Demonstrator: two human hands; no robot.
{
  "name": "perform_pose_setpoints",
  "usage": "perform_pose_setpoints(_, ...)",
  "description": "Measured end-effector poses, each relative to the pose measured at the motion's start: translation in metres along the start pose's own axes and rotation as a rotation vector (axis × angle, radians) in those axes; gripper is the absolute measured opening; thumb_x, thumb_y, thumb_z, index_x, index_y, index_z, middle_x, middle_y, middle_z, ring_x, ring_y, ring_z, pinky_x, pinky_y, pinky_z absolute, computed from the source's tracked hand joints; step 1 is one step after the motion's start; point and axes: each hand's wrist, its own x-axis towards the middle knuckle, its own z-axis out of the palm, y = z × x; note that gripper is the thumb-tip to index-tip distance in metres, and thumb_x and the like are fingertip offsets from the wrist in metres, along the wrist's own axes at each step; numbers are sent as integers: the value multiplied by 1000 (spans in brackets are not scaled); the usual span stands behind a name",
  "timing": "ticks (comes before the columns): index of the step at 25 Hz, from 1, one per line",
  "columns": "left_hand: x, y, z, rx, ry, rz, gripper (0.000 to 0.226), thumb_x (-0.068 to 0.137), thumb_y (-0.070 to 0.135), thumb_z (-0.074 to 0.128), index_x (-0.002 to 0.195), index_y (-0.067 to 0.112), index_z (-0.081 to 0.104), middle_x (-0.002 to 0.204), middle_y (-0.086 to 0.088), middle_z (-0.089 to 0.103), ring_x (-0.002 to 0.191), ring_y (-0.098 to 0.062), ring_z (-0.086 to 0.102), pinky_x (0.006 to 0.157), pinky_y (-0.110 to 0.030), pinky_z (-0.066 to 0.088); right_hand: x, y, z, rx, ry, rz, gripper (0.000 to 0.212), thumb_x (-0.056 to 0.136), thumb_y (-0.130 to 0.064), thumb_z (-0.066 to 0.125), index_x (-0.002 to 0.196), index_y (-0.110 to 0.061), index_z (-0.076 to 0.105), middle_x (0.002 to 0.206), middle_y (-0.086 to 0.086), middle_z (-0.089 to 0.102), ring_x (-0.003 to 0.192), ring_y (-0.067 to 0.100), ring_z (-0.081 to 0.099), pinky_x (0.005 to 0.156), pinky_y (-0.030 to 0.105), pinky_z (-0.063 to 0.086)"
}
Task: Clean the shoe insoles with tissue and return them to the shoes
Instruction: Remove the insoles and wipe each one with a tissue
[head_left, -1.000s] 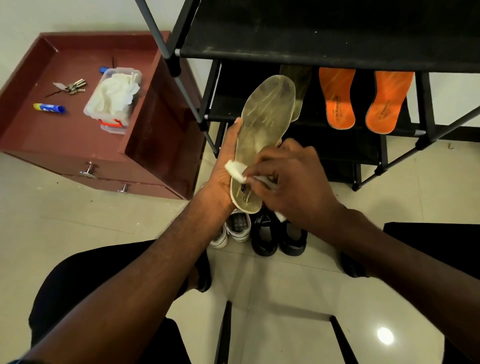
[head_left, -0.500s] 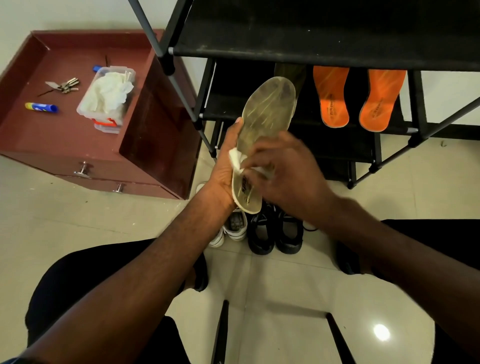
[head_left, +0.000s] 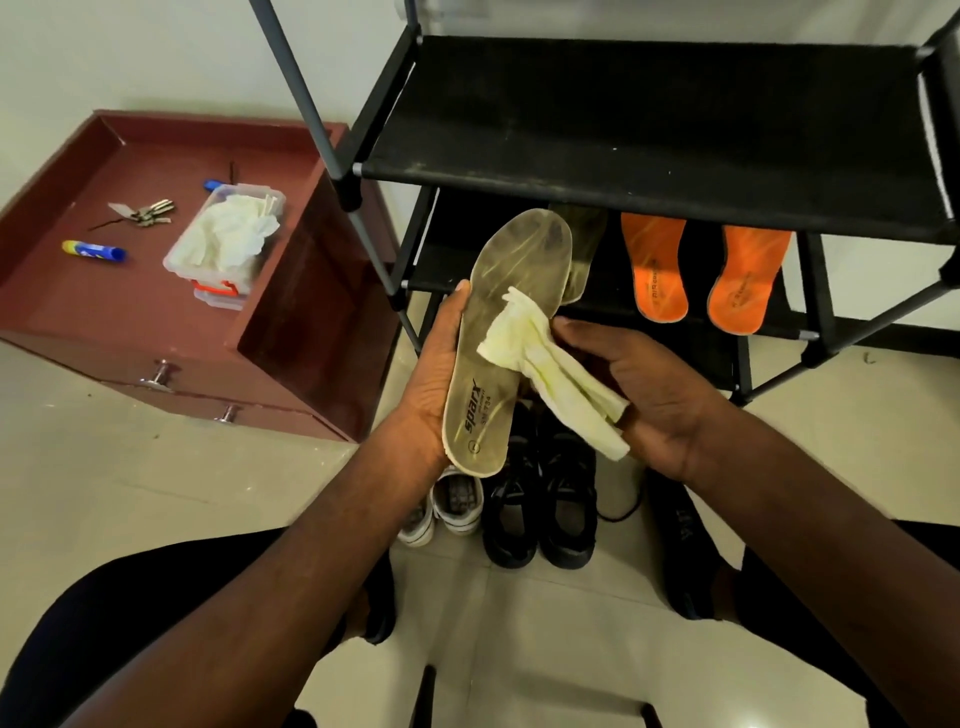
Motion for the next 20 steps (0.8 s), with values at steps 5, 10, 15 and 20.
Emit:
perform_pose_setpoints(5,-4,3,2,-23,-54,-3,59,107,54,46,138,7,66,135,-18,67,123,-29,65,111,-44,50,-1,-6,-1,-70,-39,-70,33,96,-21,67,124,-5,69,115,16,76,95,25,73,76,31,62)
perform_pose_setpoints(10,-6,2,2,15,-60,-47,66,106,57,45,149,8,54,148,-19,58,133,-30,57,122,-45,37,2,-7,-4,-479,107,-367,24,91,-2,73,112,-14,74,108,8,77,100,19,75,81,31,60)
perform_pose_setpoints(15,-3,5,0,86,-8,1,54,108,54,45,131,10,67,122,-11,72,110,-22,69,103,-34,52,3,-15,-11,-862,145,-689,11,92,-5,73,98,-14,78,91,-1,77,87,7,74,75,23,56)
perform_pose_setpoints(20,-7,2,4,67,-44,-37,61,107,56,42,141,9,62,142,-17,63,127,-28,63,120,-44,40,-2,-21,-10,-688,51,-447,25,95,5,56,95,-5,79,88,3,79,81,11,76,64,15,55)
